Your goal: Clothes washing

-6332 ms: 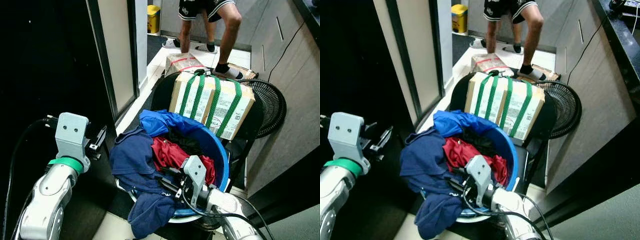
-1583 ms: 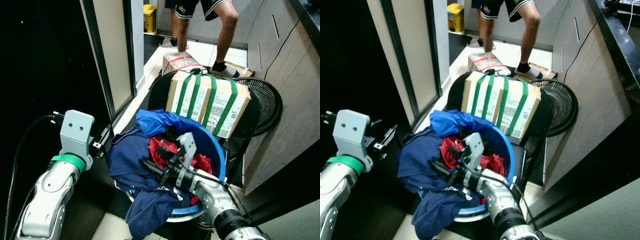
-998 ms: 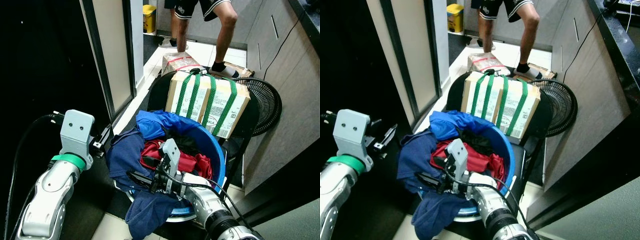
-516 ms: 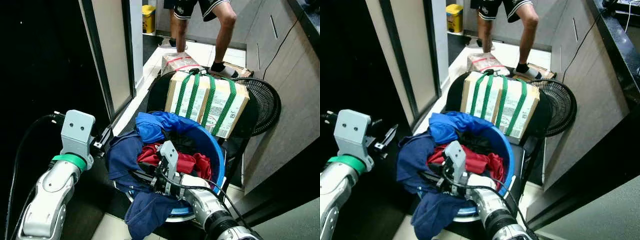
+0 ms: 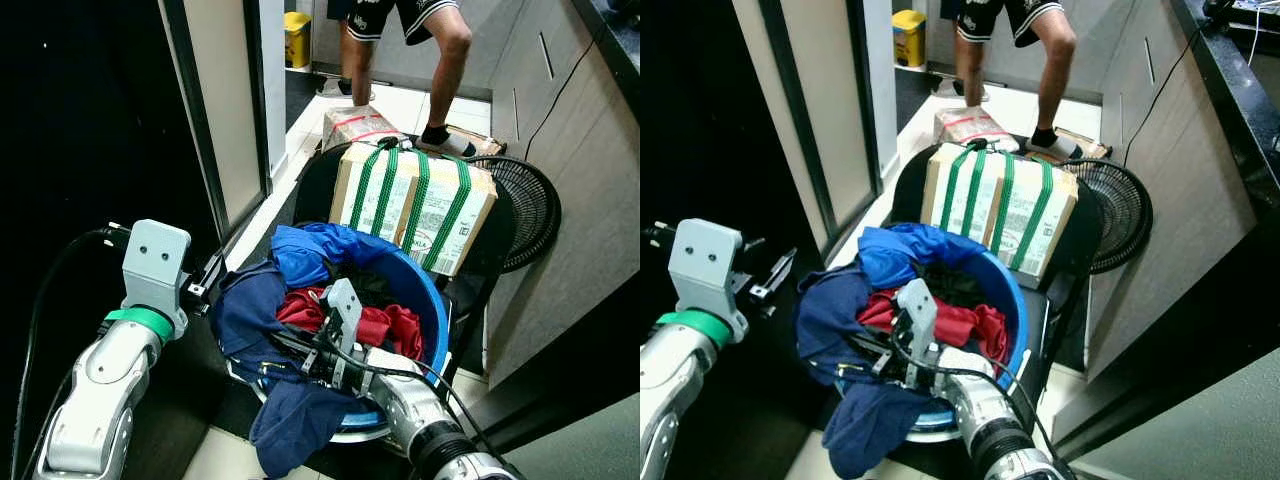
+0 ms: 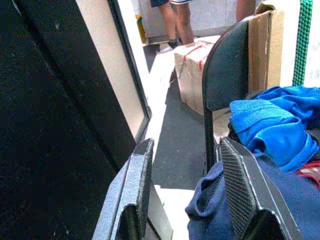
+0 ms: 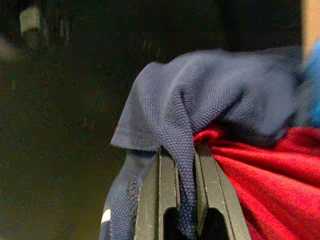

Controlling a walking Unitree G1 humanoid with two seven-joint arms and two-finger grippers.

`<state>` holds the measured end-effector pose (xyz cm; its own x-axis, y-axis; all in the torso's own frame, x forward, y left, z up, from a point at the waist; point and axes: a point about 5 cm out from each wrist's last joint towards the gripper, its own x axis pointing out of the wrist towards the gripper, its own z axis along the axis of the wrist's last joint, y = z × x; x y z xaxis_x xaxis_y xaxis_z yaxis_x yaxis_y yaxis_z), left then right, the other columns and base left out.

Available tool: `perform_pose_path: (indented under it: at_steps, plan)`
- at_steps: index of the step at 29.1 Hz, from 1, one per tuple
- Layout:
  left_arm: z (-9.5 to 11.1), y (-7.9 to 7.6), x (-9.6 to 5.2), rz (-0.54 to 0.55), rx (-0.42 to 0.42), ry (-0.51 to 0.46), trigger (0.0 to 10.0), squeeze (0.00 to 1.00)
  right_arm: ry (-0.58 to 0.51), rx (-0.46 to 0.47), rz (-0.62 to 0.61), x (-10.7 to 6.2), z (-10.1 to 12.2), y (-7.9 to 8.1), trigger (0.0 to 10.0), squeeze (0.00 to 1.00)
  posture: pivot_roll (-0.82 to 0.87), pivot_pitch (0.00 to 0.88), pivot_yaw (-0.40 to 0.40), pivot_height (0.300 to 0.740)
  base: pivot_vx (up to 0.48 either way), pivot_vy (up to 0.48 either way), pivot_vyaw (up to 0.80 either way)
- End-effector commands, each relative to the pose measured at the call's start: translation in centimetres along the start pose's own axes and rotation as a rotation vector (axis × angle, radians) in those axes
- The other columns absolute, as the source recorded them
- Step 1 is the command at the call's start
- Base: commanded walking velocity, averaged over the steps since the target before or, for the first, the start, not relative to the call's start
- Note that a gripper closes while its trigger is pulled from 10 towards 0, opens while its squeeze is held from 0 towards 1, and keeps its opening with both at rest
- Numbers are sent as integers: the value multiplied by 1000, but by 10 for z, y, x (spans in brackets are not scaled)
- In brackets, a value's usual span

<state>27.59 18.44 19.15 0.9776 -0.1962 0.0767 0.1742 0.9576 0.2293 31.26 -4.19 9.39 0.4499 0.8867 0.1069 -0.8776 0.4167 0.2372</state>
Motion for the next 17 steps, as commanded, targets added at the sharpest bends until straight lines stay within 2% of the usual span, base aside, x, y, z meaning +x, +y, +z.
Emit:
perform_pose_path:
  at_steps: [1, 2, 3, 4, 5, 7, 8, 9, 12, 14, 16, 17]
  plan:
    - [-2, 0, 1, -2, -7, 1, 10000, 0, -37, 14, 6, 2, 5, 0, 0, 0, 169, 58, 60, 740, 0, 0, 0]
    - [-2, 1, 2, 2, -10, -3, 10000, 0, -191, 20, -25, 2, 40, -8, 0, 0, 165, 57, 61, 740, 0, 0, 0]
    - [-2, 2, 2, 4, -11, -5, 10000, 0, -235, 21, -31, 2, 49, -10, 0, 0, 165, 57, 61, 740, 0, 0, 0]
    - [-2, 2, 2, 4, -11, -5, 10000, 0, -235, 21, -31, 2, 49, -10, 0, 0, 165, 57, 61, 740, 0, 0, 0]
    - [-1, 2, 2, 4, -14, -8, 10000, 0, -323, 12, -45, 1, 71, -13, 0, 0, 158, 54, 64, 740, 0, 0, 0]
    - [-1, 2, 2, 4, -15, -8, 10000, 0, -345, 8, -49, 1, 77, -14, 0, 0, 158, 54, 64, 740, 0, 0, 0]
    - [-1, 2, 3, 4, -16, -10, 10000, 0, -390, -6, -64, 0, 89, -16, 0, 0, 158, 54, 64, 740, 0, 0, 0]
    - [-1, 2, 3, 4, -16, -10, 10000, 0, -390, -6, -64, 0, 89, -16, 0, 0, 158, 54, 64, 740, 0, 0, 0]
    - [0, 2, 4, 8, -18, -14, 10000, 0, -552, -59, -146, -3, 135, -25, 0, 0, 158, 54, 64, 740, 0, 0, 0]
    - [0, 3, 4, 10, -19, -17, 10000, 0, -648, -140, -226, -8, 173, -31, 0, 0, 153, 51, 62, 740, 0, 0, 0]
    - [1, 3, 4, 15, -19, -21, 10000, 0, -719, -197, -265, -12, 202, -31, 0, 0, 153, 51, 62, 740, 0, 0, 0]
    - [1, 3, 4, 15, -19, -21, 10000, 0, -719, -197, -265, -12, 202, -31, 0, 0, 153, 51, 62, 740, 0, 0, 0]
